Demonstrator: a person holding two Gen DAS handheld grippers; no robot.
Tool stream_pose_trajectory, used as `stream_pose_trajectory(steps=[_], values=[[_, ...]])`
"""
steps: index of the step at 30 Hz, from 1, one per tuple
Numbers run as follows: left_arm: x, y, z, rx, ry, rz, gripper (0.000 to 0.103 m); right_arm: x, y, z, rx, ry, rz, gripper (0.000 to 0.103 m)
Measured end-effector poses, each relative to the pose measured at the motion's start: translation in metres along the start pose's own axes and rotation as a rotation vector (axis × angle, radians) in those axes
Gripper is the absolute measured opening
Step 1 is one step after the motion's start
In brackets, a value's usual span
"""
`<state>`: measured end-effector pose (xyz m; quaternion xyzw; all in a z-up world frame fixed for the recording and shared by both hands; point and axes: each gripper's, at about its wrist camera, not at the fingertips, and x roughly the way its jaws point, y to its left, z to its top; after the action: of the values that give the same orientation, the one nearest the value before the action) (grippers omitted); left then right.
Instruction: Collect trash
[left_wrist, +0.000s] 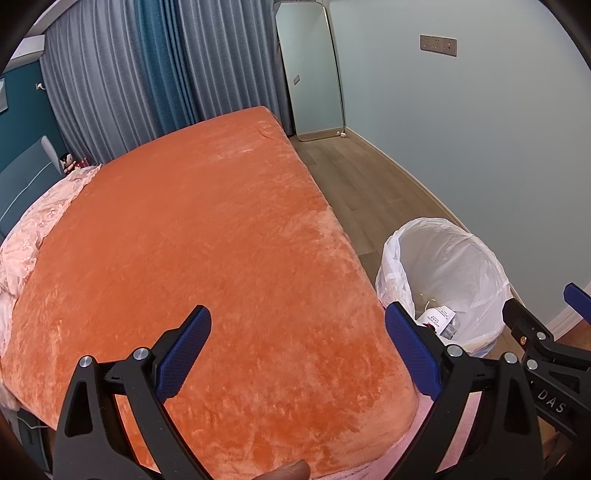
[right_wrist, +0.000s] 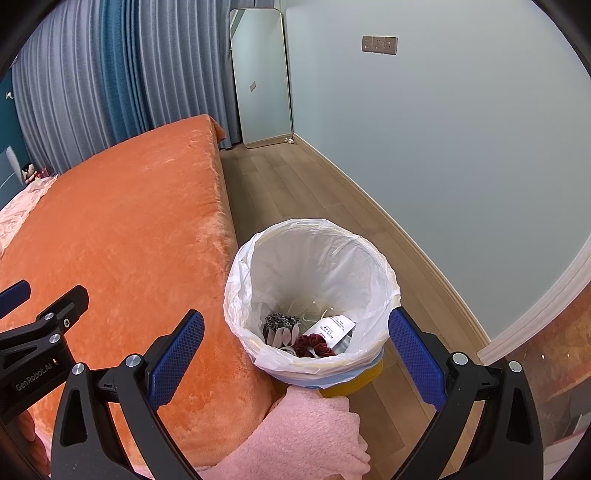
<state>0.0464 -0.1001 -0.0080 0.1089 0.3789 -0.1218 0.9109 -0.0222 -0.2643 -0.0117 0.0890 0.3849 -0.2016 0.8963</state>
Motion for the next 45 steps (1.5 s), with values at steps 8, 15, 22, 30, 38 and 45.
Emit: stream_pose_trajectory(steps=[8,15,22,30,38,45], values=[[-0.0009,-0.0005,-0.0007,-0.001,0.005,-0.004,0.091,0.0016,-0.0018,0.0002,0.0,0.001,0.002,0.096],[-0.0003,-0.0007,-0.0004,0.0,0.007,-0.001,0.091,0.0014,-0.0009,0.0,0.002,0.001,0.0,0.096],[-0.0012,-0.001,-0.0008,0.001,0.005,-0.002,0.091,0.0019,-0.0001,-0.0008,-0.002,0.0,0.002,0.096],[-0.0009,-0.0004,-0.0005,-0.011,0.017,0.001,0.091,0.0017,0.0002,-0.001,-0.002,0.001,0.002,0.096],[-0.0019,-0.0012,-0.0006,-0.006,0.015,-0.007,0.091,0.002,-0.0001,-0.0009,-0.002,0.001,0.001,0.096],[-0.0018,-0.0012,-0.0005,-0.005,0.014,-0.006,0.091,0.0026,-0.0006,-0.0013,-0.002,0.001,0.002,0.096]])
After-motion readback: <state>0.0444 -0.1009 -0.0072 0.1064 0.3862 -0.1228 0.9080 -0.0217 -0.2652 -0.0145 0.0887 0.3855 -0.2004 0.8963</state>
